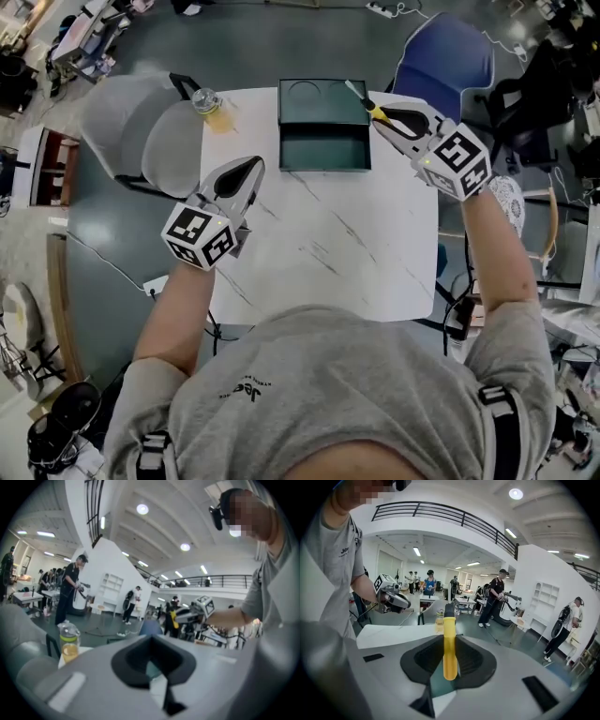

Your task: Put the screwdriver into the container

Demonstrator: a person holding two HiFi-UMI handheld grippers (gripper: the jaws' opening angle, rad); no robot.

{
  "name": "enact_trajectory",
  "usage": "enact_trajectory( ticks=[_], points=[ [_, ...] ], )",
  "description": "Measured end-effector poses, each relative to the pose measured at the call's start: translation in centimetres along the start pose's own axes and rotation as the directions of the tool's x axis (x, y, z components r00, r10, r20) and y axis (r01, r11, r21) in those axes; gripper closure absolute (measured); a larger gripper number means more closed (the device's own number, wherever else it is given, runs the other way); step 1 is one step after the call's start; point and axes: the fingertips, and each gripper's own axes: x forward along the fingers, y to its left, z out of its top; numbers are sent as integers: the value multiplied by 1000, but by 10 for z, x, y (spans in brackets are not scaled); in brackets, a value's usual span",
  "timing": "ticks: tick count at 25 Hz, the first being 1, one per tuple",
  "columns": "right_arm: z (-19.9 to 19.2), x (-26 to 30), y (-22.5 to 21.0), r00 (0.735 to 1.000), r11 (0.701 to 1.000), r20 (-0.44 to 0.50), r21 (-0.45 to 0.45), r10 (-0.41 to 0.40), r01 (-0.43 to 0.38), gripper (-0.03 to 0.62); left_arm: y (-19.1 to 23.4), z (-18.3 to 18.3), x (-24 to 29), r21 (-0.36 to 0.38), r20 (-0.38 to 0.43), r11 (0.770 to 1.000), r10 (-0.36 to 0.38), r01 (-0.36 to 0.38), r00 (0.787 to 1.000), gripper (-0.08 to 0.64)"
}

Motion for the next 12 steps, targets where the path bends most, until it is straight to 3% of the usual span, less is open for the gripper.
enact_trajectory(
  ticks=[12],
  points=[
    [-64, 101, 6, 972, 971, -215, -194, 95, -138, 515, 37, -48, 35, -65, -24, 998, -13, 11, 1000, 560]
  ],
)
